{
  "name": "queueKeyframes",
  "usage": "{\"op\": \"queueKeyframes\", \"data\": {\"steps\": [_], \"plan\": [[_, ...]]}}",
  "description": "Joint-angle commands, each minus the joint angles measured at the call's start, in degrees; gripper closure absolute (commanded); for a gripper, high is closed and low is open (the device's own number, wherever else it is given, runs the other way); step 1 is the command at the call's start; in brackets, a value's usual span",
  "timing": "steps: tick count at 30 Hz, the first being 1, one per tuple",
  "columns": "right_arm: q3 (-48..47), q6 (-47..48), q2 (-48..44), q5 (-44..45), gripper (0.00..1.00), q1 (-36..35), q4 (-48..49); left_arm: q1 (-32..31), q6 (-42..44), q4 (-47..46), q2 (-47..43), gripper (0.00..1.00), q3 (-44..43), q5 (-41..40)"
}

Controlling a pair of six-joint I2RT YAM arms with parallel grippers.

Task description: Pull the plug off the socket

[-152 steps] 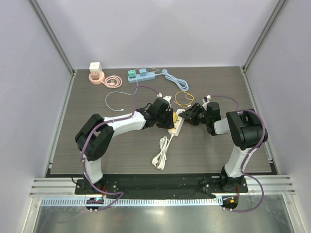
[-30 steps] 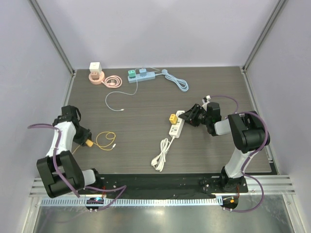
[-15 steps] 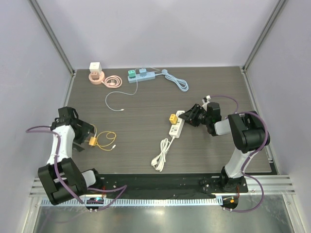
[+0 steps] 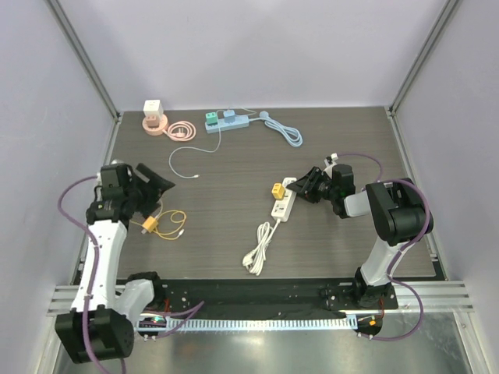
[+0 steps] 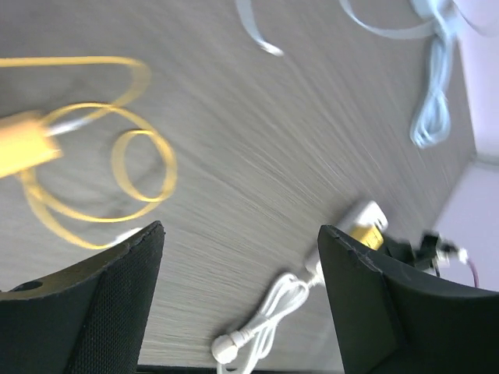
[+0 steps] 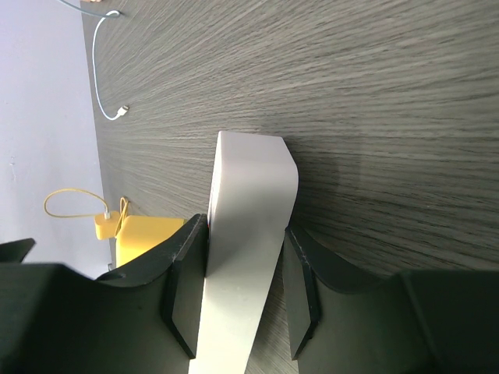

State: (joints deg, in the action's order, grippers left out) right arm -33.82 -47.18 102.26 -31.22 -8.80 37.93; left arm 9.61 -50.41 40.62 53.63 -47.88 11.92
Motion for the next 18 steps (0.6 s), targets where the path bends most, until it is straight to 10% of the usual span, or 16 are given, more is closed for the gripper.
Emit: {"op": "queueKeyframes", "data": {"steps": [1,10,18], "plan": [[0.51,3.41,0.57,1.34,0.99,0.27,-0.75,-8.95,0.75,-9.32,1.47,0.21,-3.88,4.78],[0.34,4.11,0.40,1.86,0.99,0.18,-1.55,-36.20,9.62,-16.45,18.51,0.14,-15.47,-2.06],[0.43,3.76,0.40,1.17,0.99,0.36,-1.02,-47.21,14.73,-19.69,40.05,0.24,-29.63,-7.53]]}}
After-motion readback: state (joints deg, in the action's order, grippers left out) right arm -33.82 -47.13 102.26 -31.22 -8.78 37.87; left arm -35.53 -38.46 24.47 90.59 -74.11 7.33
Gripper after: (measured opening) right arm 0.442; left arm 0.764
